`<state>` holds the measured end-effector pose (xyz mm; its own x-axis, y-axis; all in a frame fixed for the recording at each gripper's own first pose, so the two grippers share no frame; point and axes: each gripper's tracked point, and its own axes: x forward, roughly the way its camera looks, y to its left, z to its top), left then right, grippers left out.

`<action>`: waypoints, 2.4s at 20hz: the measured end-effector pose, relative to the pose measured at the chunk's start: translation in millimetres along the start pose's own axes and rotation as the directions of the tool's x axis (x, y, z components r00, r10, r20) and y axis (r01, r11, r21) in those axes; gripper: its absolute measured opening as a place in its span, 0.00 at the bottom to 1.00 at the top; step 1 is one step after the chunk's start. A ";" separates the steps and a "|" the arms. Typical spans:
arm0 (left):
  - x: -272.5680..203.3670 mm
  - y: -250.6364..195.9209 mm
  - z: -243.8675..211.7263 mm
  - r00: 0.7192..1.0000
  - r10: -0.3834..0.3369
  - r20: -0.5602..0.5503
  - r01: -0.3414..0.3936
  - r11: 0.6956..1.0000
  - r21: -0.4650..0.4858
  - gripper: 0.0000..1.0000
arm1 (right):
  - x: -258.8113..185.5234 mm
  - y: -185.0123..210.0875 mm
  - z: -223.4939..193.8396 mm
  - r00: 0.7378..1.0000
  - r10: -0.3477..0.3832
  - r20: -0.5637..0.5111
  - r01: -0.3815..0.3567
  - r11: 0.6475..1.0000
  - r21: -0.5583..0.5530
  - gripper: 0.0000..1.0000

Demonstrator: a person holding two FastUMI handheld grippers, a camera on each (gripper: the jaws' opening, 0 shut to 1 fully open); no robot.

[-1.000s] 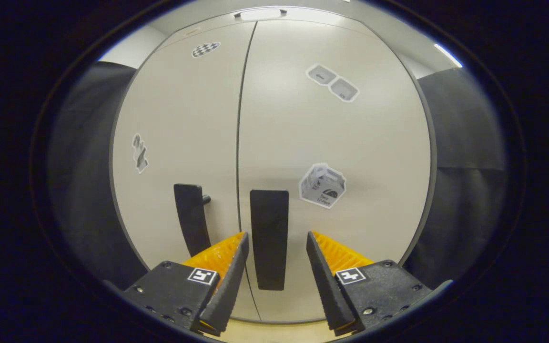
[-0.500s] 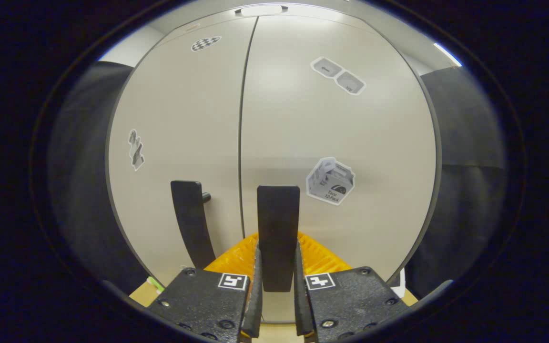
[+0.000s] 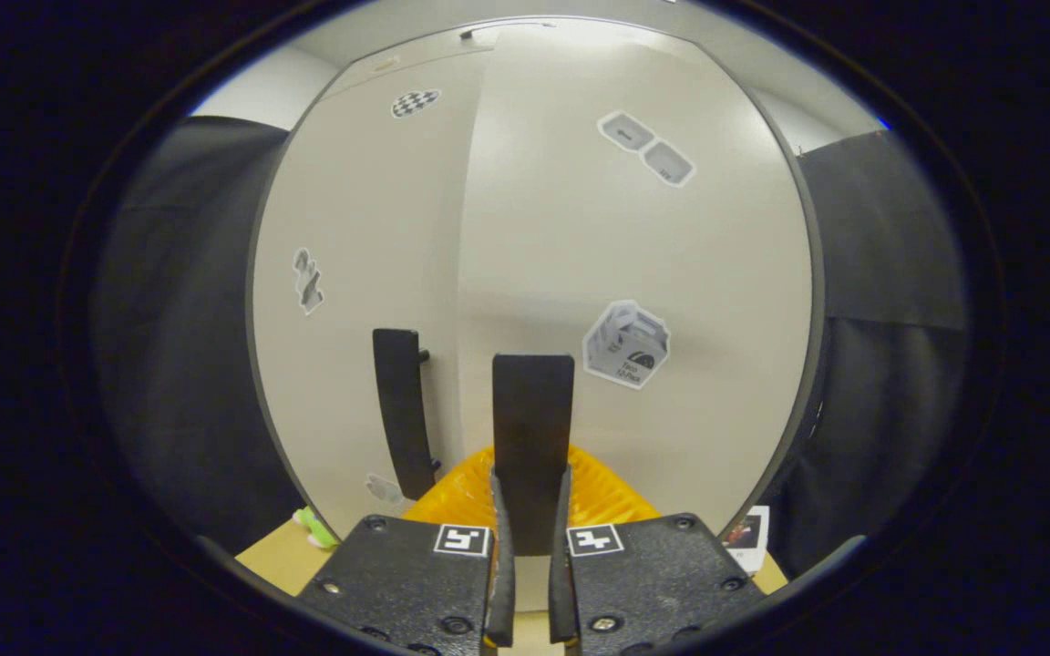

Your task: Open the right door of the double-door shoe cabinet with the right hand, and open the left door with the left hand.

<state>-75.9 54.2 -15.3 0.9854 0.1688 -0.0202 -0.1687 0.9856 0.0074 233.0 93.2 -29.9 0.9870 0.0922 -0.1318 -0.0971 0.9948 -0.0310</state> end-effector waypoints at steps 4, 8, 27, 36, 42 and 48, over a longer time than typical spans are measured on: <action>-11.3 -4.4 -1.3 1.000 -0.028 0.002 0.028 1.000 -0.008 0.96 | -28.7 -9.6 -5.1 1.000 0.005 -0.001 -0.005 1.000 0.000 0.17; -18.6 -13.0 -2.4 0.998 -0.067 0.005 0.067 0.998 -0.013 0.96 | -56.1 -23.3 -9.9 1.000 -0.005 0.003 0.005 1.000 0.004 0.17; -1.9 -78.6 -11.8 0.971 -0.239 -0.014 0.238 0.970 -0.042 0.96 | -155.0 -130.3 -21.7 0.994 -0.111 0.006 0.111 0.993 0.038 0.10; 2.5 -114.5 -9.2 0.960 -0.279 -0.024 0.277 0.959 -0.057 0.96 | -164.0 -195.1 -23.6 0.985 -0.169 0.019 0.169 0.986 -0.008 0.04; 4.4 -119.9 -9.4 0.960 -0.278 -0.023 0.276 0.960 -0.054 0.96 | -168.0 -221.4 -25.7 0.984 -0.180 0.014 0.180 0.983 0.033 0.03; 6.9 -117.3 -7.8 0.960 -0.279 -0.022 0.277 0.959 -0.065 0.96 | -174.9 -220.6 -16.5 0.981 -0.189 0.037 0.187 0.981 0.044 0.04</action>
<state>-49.5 -60.2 -24.1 0.9927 -0.1124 -0.0436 0.1095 0.9919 -0.0637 79.7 -143.1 -16.4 0.9916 -0.0958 -0.0870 0.0952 0.9954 -0.0112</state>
